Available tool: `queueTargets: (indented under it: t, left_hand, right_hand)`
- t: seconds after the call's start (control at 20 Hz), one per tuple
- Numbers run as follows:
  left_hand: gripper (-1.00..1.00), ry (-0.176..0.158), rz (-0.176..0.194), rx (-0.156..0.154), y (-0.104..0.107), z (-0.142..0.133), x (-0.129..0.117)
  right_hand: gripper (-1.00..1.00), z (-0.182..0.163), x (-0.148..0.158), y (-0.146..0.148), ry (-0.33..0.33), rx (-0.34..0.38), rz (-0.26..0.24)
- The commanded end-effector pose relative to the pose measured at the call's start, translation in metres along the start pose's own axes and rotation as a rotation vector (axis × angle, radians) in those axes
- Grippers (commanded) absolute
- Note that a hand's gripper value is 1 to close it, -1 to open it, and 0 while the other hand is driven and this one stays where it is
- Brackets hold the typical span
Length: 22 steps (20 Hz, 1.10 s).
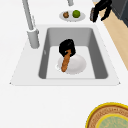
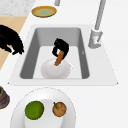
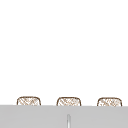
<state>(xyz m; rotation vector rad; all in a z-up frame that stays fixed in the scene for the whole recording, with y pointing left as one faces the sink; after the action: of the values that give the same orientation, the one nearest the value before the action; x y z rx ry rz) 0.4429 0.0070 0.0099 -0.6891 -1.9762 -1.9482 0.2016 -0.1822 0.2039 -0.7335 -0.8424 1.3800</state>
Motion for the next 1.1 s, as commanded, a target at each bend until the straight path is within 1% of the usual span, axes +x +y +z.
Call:
queueTargets:
  t: [0.0, 0.05, 0.1, 0.75, 1.05]
  left_hand:
    - [1.0, 0.012, 0.034, -0.013, 0.022, 0.019, 0.016]
    - [1.0, 0.008, 0.057, 0.013, 0.024, 0.026, 0.019]
    - [1.0, 0.011, 0.058, 0.016, 0.03, 0.029, 0.023]
    - [1.0, 0.036, 0.116, 0.04, 0.099, 0.09, 0.076]
    - [1.0, 0.031, 0.142, 0.039, 0.129, 0.114, 0.101]
  right_hand:
    - [0.0, 0.0, 0.0, 0.0, 0.0, 0.0, 0.0]
    - [0.0, 0.0, 0.0, 0.0, 0.0, 0.0, 0.0]
    - [0.0, 0.0, 0.0, 0.0, 0.0, 0.0, 0.0]
    - [0.0, 0.0, 0.0, 0.0, 0.0, 0.0, 0.0]
    - [0.0, 0.0, 0.0, 0.0, 0.0, 0.0, 0.0]
